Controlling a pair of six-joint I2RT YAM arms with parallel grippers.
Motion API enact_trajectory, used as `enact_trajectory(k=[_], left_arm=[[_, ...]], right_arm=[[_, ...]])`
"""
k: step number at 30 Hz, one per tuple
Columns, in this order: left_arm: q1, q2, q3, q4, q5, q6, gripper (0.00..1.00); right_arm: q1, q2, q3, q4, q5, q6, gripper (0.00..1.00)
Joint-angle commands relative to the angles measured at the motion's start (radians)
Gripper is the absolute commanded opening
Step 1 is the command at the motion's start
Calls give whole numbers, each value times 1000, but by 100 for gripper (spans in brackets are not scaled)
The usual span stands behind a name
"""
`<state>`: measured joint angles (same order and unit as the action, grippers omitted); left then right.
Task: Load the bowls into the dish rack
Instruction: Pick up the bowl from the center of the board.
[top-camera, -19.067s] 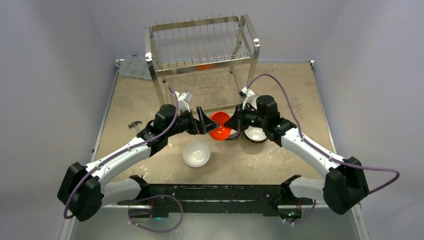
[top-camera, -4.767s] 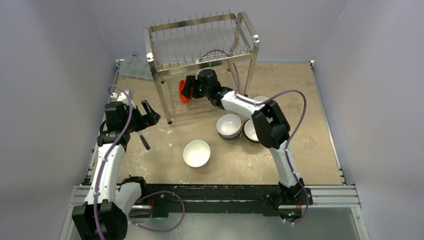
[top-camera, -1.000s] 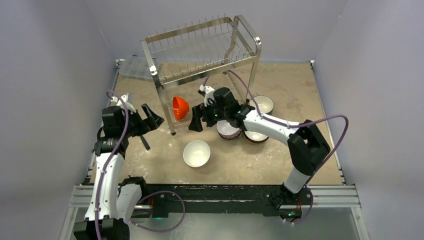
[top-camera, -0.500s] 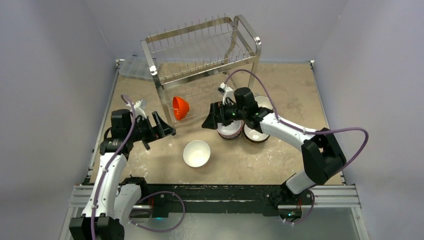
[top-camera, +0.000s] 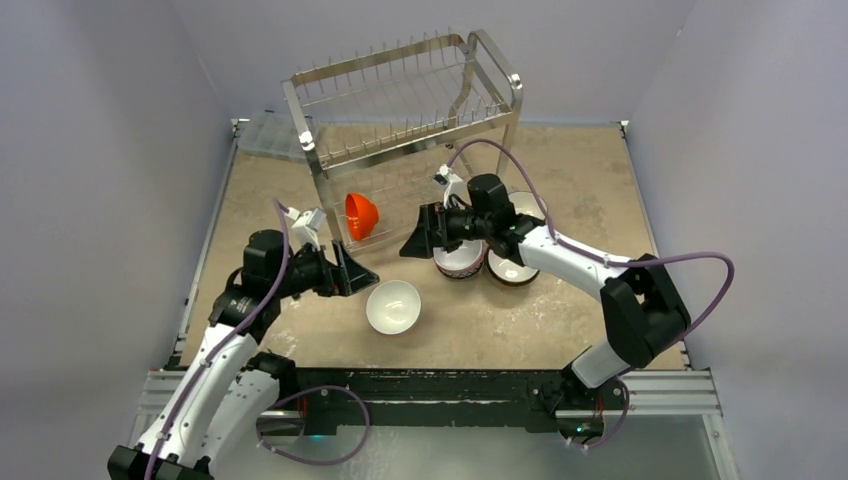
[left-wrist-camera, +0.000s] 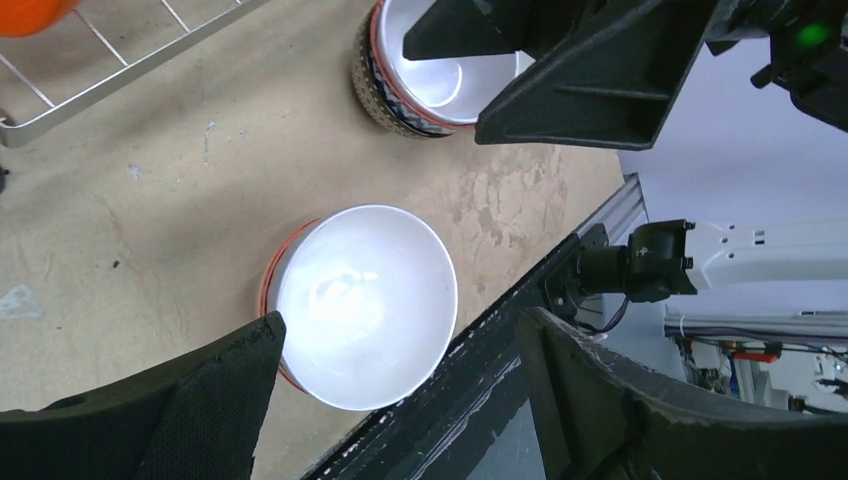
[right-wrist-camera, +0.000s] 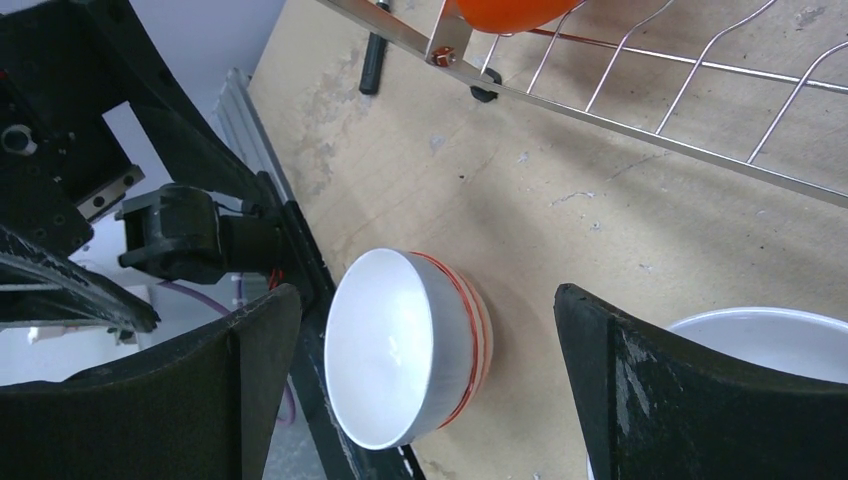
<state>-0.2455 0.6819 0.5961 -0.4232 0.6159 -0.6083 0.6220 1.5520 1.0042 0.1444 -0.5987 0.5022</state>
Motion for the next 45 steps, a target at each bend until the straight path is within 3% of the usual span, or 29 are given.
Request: enact_trajectory(k=[1, 6, 14, 30, 36, 44, 45], left_arm=[[-61, 28, 6, 93, 8, -9, 83], [-214, 88, 25, 129, -75, 16, 82], [-560, 238, 91, 106, -387, 60, 79], [-836, 496, 182, 38, -643, 128, 66], [-868, 556, 195, 23, -674, 148, 40], [-872, 501, 211, 21, -696, 145, 0], [-872, 493, 213, 20, -699, 143, 0]], right_arm=[[-11, 7, -7, 58, -58, 37, 98], [-22, 1, -22, 76, -65, 59, 98], [-49, -13, -61, 79, -60, 77, 98], [-80, -32, -97, 76, -66, 98, 98], [-83, -39, -101, 64, -66, 94, 98], [-85, -60, -74, 16, -51, 70, 98], [-85, -65, -70, 7, -46, 65, 98]])
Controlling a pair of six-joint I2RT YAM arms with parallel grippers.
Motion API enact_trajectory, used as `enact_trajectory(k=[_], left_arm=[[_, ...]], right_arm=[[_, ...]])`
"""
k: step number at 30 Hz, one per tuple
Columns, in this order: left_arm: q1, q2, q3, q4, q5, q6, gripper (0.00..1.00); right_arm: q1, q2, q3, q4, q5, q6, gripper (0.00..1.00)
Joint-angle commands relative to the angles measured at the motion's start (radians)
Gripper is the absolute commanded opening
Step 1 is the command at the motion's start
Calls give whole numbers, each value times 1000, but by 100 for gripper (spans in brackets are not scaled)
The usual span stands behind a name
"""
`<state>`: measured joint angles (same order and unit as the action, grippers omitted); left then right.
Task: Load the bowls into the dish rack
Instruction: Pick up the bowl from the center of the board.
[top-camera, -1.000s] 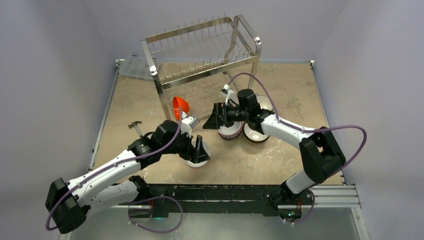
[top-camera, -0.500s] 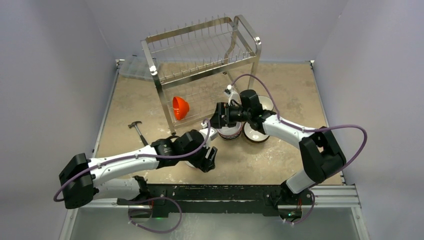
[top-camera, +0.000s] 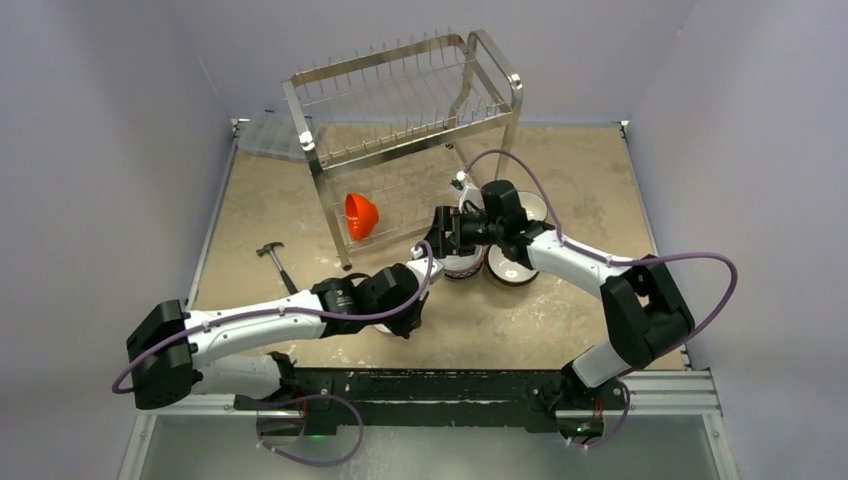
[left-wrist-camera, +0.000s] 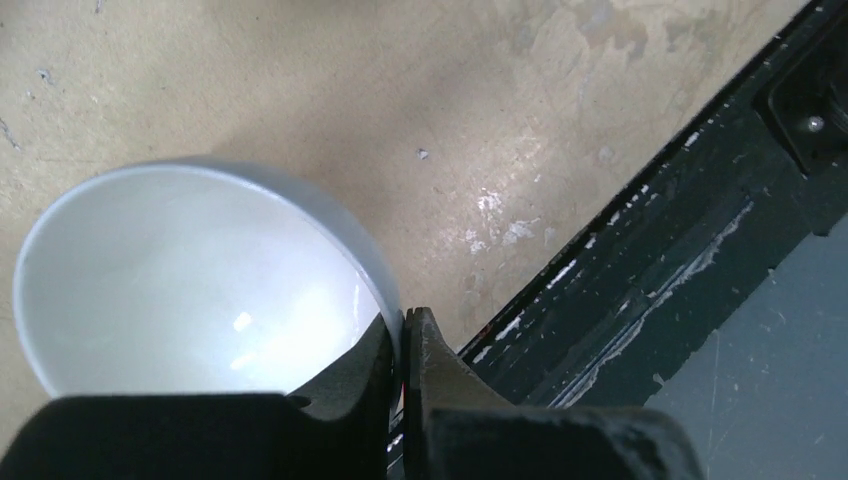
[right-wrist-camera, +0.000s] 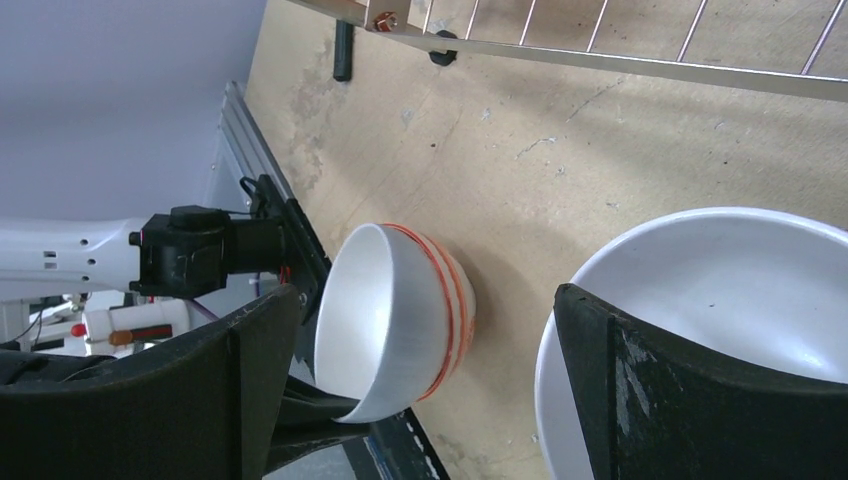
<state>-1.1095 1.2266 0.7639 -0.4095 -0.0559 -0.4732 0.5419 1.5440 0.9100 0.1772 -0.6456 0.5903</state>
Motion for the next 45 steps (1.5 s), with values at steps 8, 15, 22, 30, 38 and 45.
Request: enact_trajectory(k=[8, 15, 22, 30, 38, 45], left_arm=[[-4, -121, 61, 41, -67, -11, 0], [141, -176, 58, 183, 114, -35, 0], [356, -181, -6, 386, 356, -103, 0], [433, -181, -101, 679, 586, -109, 0], [434, -271, -185, 852, 646, -26, 0], [433, -379, -204, 803, 563, 147, 0]], right_arm=[[-7, -125, 36, -78, 54, -29, 99], [-8, -215, 29, -93, 84, 1, 99], [-8, -302, 11, -110, 103, 37, 99], [-7, -389, -68, -86, 80, 111, 99], [-8, -416, -80, -30, 22, 211, 99], [-7, -430, -110, 87, -34, 312, 99]])
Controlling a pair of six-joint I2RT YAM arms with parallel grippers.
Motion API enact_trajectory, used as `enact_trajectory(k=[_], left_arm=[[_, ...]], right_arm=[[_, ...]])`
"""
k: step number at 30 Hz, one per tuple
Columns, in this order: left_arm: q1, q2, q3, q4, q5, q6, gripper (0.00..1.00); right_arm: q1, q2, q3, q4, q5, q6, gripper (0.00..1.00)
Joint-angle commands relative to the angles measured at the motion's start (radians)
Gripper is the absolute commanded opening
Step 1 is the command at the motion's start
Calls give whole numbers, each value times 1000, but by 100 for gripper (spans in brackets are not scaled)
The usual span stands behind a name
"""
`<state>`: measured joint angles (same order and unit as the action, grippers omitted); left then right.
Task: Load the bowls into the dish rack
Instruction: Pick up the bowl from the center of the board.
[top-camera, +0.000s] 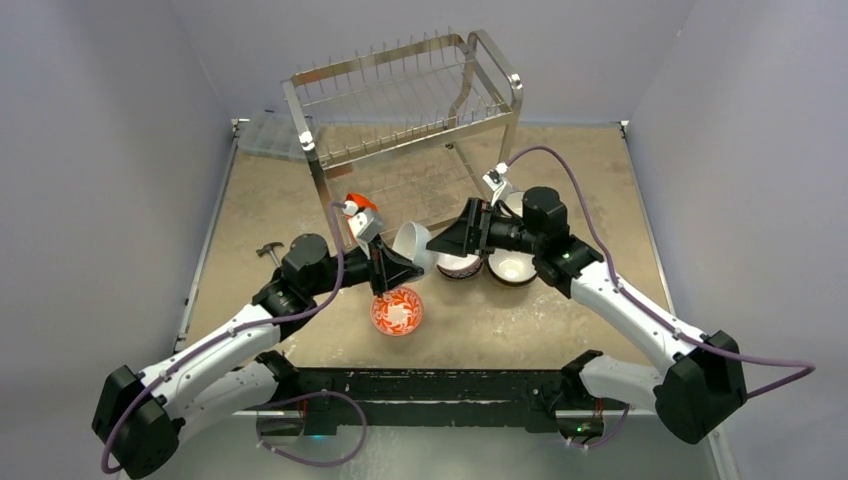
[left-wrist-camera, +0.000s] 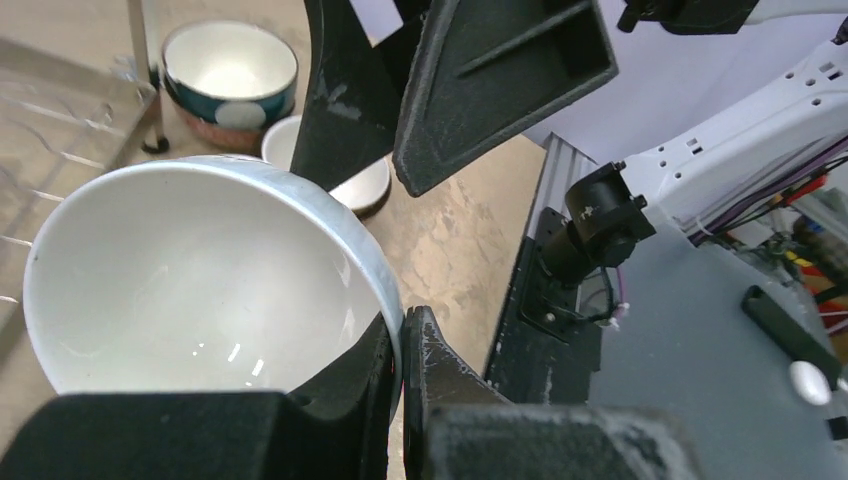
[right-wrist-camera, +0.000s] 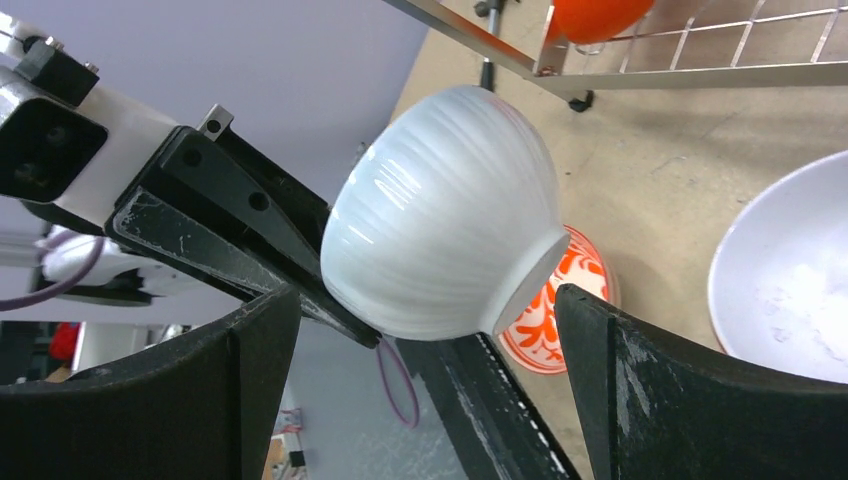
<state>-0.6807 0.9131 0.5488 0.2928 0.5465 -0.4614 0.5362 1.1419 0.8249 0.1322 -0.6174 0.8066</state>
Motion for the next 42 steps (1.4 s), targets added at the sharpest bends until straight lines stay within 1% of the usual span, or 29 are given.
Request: enact_trajectory(k=[1, 3, 7, 11, 14, 17, 21, 27, 35, 38, 39, 40, 42], left_arm=[[5, -77, 14, 83, -57, 153, 0], [5, -97, 16, 66, -68, 186, 0], [4, -108, 15, 67, -47, 214, 0], [3, -92, 7, 98, -15, 178, 0], [3, -79, -1, 119, 19, 153, 0], [3, -71, -6, 108, 46, 168, 0], [2, -78, -2, 62, 47, 206, 0], [-4, -85, -2, 36, 50, 229, 0], [-47, -97, -2, -13, 14, 302, 0], [-55, -99, -2, -28, -2, 313, 0], [-55, -98, 0, -40, -16, 314, 0], [-56, -96, 2, -47, -24, 314, 0], [-55, -90, 1, -53, -33, 313, 0]], right_arm=[[0, -30, -46, 169, -75, 123, 99], [4, -25, -62, 230, -94, 163, 99], [33, 10, -70, 301, -116, 204, 99], [78, 58, -67, 400, -133, 246, 99], [102, 88, -36, 397, -111, 228, 99], [109, 117, -13, 390, -99, 223, 99], [117, 142, 14, 392, -78, 225, 99], [119, 187, 44, 415, -70, 238, 99], [122, 240, 54, 448, -62, 266, 98], [122, 246, 53, 460, -64, 270, 93], [122, 249, 52, 460, -71, 269, 82], [122, 248, 49, 463, -72, 269, 75], [123, 246, 43, 470, -77, 270, 55]])
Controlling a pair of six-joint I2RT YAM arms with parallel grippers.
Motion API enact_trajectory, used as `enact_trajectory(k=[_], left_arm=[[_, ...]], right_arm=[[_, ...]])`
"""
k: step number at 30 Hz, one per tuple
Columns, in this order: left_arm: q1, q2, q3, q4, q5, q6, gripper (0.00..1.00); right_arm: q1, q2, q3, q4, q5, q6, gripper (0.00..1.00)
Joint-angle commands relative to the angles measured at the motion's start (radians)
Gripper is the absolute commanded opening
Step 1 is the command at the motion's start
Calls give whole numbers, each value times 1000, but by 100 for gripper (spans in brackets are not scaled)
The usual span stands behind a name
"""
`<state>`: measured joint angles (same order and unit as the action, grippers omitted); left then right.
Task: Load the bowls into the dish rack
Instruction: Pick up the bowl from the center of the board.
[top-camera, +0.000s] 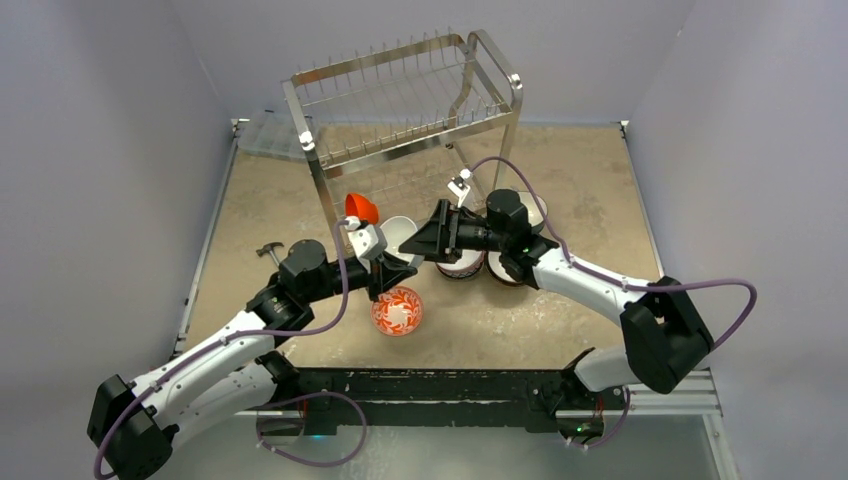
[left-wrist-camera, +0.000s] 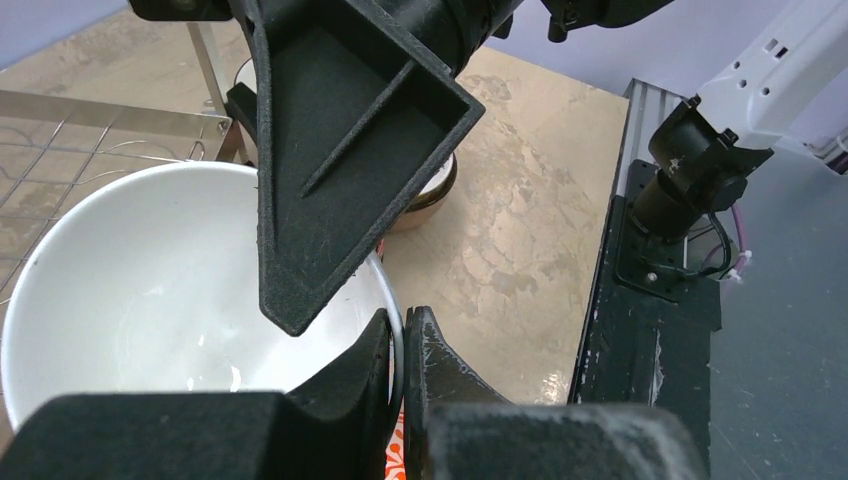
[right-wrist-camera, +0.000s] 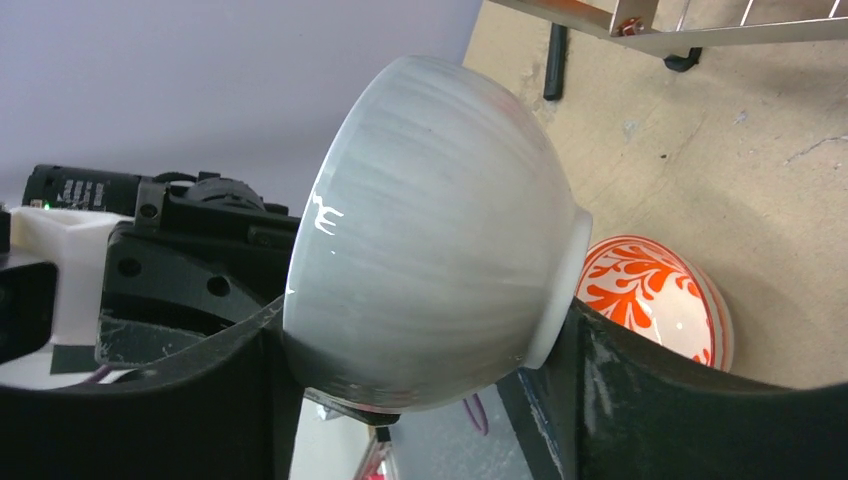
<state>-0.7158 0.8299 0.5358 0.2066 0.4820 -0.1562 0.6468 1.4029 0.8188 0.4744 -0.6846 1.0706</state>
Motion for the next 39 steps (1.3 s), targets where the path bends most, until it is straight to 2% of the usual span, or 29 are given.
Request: enact_trajectory(k=[1, 2, 5, 6, 11, 16, 21, 22, 27, 29, 30, 33, 39], left_arm=[[-20, -6, 13, 31, 26, 3, 0], [-20, -3, 13, 26, 13, 1, 0], [-20, -2, 14, 17, -19, -11, 0], [-20, -3, 10, 23, -41, -25, 5], [-20, -11, 7, 21, -105, -60, 43], [-20, -42, -4, 14, -180, -126, 65], [-19, -54, 15, -56, -281, -183, 73], [-18, -54, 23, -77, -304, -196, 78], [-18, -50, 47, -132, -318, -236, 91], [-18, -46, 57, -156, -322, -245, 93], [-18, -45, 64, -174, -326, -250, 98], [-17, -42, 87, -257, -386, -306, 99], [-14, -60, 98, -307, -373, -299, 99]], right_arm=[[11, -18, 46, 124, -10, 3, 48], [11, -21, 43, 118, -9, -1, 39], [11, -35, 29, 99, -7, -11, 4], [12, -38, 24, 92, -10, -13, 0], [8, -57, 14, 53, 2, -36, 0], [-10, -82, 2, 20, 24, -62, 0], [-31, -109, 2, -44, 43, -108, 0], [-35, -113, 5, -63, 50, -121, 0], [-38, -125, 37, -182, 98, -206, 0], [-38, -131, 48, -220, 118, -233, 0], [-37, -133, 51, -232, 126, -243, 0], [-38, -132, 64, -265, 142, -276, 0], [-38, -124, 66, -284, 153, -305, 0]])
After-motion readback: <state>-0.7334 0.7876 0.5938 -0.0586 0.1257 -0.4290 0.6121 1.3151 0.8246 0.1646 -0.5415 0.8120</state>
